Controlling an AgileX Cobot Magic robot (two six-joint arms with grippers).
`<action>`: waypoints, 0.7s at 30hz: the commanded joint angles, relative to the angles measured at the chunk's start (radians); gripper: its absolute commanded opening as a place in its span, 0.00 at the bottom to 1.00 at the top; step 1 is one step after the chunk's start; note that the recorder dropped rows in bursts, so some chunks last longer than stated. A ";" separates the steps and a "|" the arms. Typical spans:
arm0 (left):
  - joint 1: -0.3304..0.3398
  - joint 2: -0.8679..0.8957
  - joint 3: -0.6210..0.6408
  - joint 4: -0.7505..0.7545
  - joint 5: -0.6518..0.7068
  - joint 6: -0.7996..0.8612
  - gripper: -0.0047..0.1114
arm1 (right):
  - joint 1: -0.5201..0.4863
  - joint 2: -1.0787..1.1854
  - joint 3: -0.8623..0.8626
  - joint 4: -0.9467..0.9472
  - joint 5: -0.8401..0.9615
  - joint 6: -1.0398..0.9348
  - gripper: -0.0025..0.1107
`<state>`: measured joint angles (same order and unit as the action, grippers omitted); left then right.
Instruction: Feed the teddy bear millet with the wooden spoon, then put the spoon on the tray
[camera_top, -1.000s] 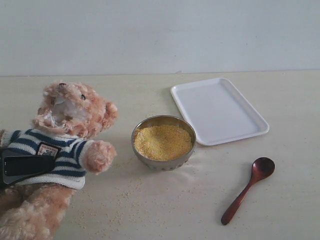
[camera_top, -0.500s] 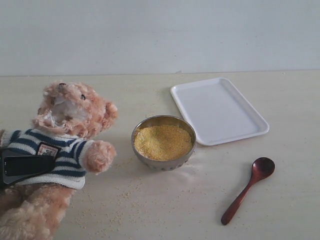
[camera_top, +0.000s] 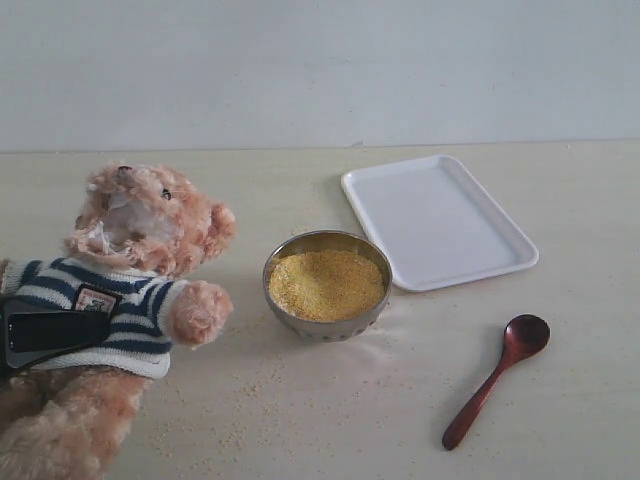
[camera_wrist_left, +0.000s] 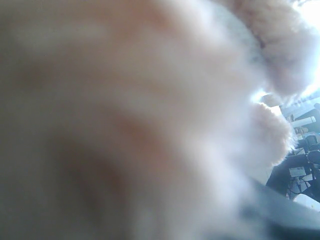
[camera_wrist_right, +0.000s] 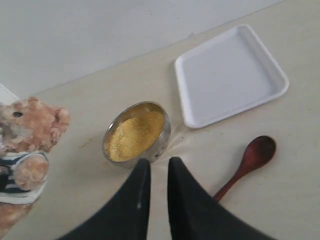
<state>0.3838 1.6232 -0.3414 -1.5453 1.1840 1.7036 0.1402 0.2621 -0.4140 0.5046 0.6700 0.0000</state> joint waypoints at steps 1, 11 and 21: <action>0.003 -0.001 -0.008 -0.019 0.037 0.003 0.08 | 0.000 0.107 -0.109 -0.145 0.030 -0.018 0.15; 0.003 -0.001 -0.008 -0.019 0.037 0.006 0.08 | 0.000 0.501 -0.189 -0.201 0.120 -0.072 0.15; 0.003 -0.001 -0.008 -0.019 0.037 0.006 0.08 | 0.265 0.943 -0.193 -0.269 -0.136 0.151 0.74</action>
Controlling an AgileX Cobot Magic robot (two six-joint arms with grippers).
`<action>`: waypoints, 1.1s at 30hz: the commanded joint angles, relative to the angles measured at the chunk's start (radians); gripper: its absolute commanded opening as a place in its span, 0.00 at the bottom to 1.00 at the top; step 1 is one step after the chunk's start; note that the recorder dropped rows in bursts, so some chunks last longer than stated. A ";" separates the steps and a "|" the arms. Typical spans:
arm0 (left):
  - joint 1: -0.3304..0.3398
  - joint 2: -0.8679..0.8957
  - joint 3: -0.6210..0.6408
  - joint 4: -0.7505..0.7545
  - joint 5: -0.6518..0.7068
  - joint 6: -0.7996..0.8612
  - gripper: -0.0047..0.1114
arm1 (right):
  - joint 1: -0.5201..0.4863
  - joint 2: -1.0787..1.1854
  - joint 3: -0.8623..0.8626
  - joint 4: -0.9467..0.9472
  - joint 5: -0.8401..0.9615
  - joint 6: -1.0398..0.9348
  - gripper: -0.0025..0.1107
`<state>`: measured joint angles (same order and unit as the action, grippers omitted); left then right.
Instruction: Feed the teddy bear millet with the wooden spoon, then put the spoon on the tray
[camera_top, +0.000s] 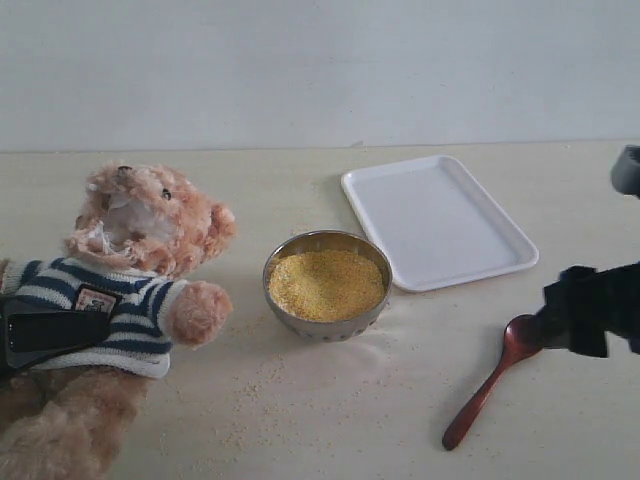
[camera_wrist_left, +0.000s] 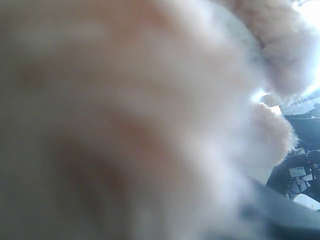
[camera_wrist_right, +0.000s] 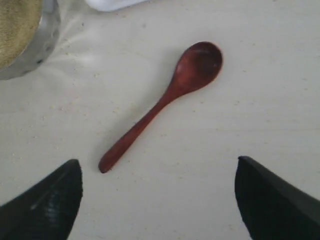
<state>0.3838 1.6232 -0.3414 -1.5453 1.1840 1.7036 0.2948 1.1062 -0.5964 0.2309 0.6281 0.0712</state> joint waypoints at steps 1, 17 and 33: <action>0.003 -0.001 -0.008 -0.019 0.037 0.006 0.08 | 0.155 0.169 -0.017 0.029 -0.137 0.088 0.74; 0.003 -0.001 -0.008 -0.019 0.037 0.006 0.08 | 0.283 0.482 -0.025 0.061 -0.397 0.484 0.73; 0.003 -0.001 -0.008 -0.019 0.037 0.005 0.08 | 0.226 0.558 -0.025 0.070 -0.395 0.453 0.69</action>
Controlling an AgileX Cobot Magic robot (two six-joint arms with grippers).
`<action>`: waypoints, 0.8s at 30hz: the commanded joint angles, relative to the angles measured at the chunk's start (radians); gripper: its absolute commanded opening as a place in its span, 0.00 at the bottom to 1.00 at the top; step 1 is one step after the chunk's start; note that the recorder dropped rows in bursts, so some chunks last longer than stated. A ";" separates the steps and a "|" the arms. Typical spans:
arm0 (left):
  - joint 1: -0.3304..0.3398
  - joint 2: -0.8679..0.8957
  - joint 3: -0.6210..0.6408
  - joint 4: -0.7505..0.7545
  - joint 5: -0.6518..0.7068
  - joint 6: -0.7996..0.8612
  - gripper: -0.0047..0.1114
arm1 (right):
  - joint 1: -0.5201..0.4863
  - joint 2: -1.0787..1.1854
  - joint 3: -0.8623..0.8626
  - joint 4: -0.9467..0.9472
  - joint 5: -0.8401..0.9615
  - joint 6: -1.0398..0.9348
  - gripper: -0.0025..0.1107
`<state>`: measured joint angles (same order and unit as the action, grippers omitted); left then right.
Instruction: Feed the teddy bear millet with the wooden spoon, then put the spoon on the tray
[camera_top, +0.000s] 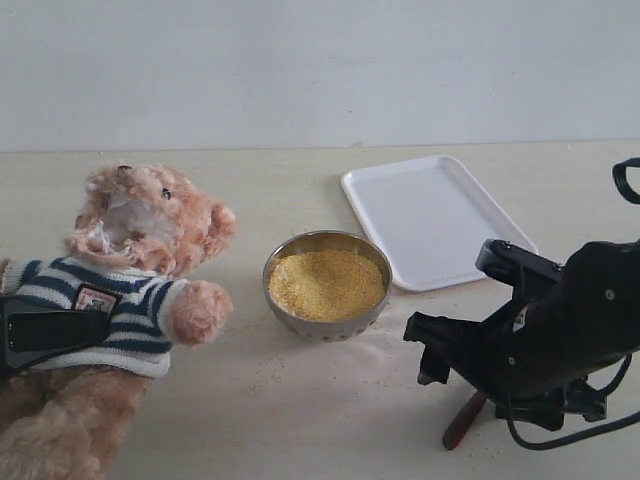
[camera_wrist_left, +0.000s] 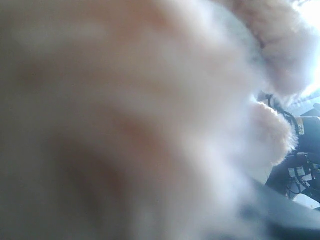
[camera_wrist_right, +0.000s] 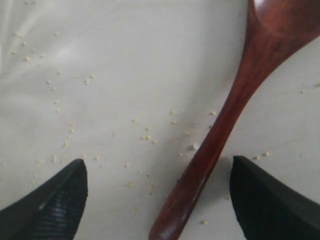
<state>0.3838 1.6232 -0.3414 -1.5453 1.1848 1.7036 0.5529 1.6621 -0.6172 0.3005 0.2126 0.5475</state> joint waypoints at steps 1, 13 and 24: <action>0.003 -0.001 -0.008 -0.019 0.036 0.005 0.08 | -0.036 0.004 -0.004 0.000 0.026 -0.029 0.69; 0.003 -0.001 -0.008 -0.019 0.036 0.005 0.08 | -0.046 0.062 -0.004 0.009 0.025 -0.068 0.69; 0.003 -0.001 -0.008 -0.019 0.036 0.005 0.08 | -0.046 0.062 -0.004 0.005 0.025 -0.160 0.69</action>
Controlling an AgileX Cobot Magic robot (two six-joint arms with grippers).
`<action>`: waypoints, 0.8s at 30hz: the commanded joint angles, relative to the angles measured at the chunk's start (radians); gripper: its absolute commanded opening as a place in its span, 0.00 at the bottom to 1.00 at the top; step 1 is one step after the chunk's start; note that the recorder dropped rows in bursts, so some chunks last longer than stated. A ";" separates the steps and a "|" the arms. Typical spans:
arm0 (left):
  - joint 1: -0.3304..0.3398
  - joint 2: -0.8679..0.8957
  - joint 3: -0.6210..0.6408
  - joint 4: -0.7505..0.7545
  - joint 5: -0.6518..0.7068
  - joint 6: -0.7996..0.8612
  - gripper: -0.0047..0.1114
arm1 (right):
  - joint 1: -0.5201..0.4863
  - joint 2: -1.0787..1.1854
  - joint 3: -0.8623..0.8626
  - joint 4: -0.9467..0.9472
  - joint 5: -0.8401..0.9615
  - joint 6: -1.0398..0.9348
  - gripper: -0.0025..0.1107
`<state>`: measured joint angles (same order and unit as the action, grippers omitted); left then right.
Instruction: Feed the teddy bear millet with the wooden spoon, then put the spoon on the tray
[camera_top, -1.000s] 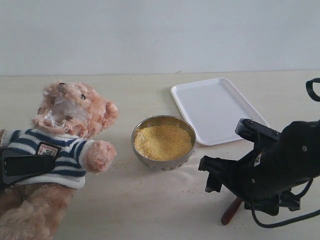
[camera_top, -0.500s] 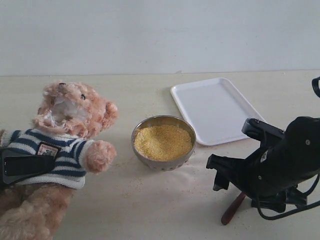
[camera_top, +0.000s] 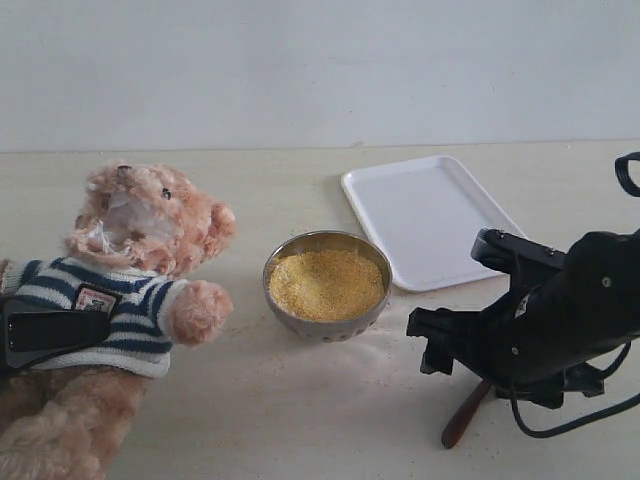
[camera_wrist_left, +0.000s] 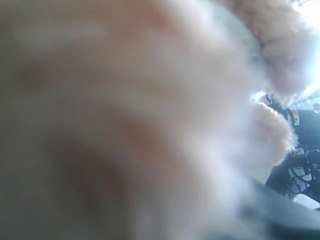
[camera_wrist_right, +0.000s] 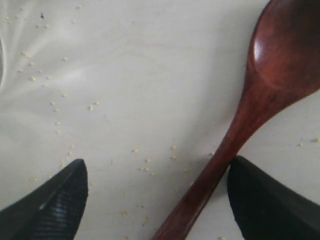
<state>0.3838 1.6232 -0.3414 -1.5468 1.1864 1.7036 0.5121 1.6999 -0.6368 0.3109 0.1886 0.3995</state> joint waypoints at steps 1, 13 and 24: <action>0.003 -0.001 -0.008 -0.017 0.035 0.005 0.08 | -0.005 0.024 0.016 -0.005 0.051 -0.012 0.69; 0.003 -0.001 -0.008 -0.017 0.035 0.007 0.08 | -0.005 0.012 0.016 -0.038 0.093 -0.048 0.55; 0.003 -0.001 -0.008 -0.017 0.035 0.007 0.08 | -0.005 -0.004 0.101 -0.065 0.131 -0.081 0.55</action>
<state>0.3838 1.6232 -0.3414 -1.5468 1.1864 1.7036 0.5096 1.6789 -0.5830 0.2519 0.2334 0.3440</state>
